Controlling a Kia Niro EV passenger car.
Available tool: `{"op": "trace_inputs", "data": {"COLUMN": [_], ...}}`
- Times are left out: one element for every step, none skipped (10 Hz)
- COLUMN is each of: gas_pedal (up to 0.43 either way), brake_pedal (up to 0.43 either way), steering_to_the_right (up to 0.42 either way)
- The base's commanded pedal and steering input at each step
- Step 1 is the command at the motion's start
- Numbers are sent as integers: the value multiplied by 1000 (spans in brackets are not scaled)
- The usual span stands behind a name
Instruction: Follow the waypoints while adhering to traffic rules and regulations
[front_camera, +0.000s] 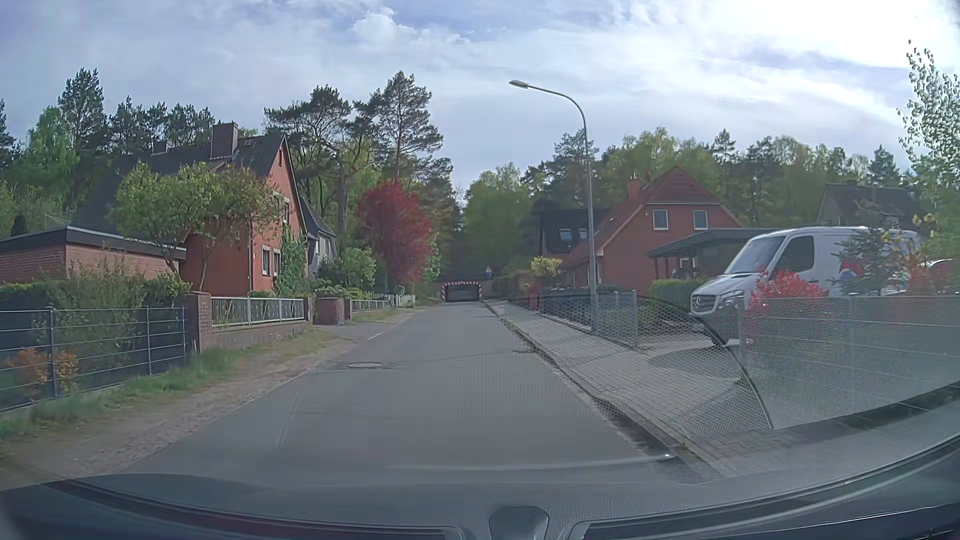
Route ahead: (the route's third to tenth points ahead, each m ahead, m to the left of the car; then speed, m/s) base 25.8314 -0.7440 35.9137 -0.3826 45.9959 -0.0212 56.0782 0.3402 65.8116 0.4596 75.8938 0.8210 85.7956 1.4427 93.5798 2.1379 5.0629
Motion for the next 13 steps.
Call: {"op": "trace_inputs", "data": {"gas_pedal": [59, 67, 67, 67, 67, 67, 67, 67, 67, 67, 67, 67, 79], "brake_pedal": [0, 0, 0, 0, 0, 0, 0, 0, 0, 0, 0, 0, 0], "steering_to_the_right": [-9, -12, -12, -12, -12, -12, -12, -9, -7, -6, -5, -5, -5]}}
